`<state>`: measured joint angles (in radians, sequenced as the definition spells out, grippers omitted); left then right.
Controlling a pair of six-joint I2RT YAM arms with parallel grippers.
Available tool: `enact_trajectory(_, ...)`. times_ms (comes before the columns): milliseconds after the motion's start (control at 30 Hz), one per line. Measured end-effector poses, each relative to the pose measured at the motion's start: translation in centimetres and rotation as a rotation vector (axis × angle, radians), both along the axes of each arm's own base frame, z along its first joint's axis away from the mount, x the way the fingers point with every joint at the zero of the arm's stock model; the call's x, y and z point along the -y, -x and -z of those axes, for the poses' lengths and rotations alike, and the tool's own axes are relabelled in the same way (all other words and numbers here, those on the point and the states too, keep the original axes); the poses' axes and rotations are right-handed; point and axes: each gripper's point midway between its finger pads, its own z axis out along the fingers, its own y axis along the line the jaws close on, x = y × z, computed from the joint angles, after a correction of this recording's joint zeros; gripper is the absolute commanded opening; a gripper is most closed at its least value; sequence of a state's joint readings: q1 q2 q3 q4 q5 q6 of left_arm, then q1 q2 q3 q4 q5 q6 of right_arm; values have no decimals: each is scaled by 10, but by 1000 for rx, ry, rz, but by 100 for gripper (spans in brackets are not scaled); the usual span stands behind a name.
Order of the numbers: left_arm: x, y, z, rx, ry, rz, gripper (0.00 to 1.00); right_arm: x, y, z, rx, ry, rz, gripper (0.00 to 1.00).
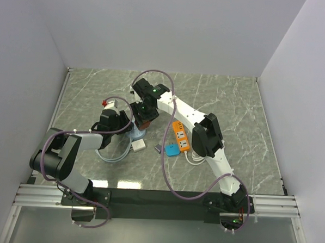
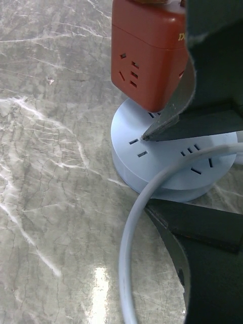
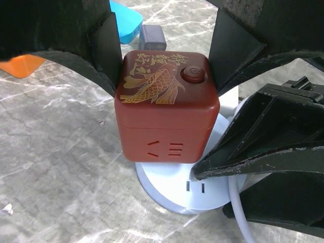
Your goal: Insert the plug
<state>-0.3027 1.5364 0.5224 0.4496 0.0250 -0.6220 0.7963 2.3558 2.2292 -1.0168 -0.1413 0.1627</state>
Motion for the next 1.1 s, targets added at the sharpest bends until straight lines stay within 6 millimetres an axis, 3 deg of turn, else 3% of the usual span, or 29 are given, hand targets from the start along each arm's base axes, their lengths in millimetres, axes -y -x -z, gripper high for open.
enact_trajectory(1100,-3,2,-1,-4,-3,-15,54,-11,-3,4,41,36,-3,0)
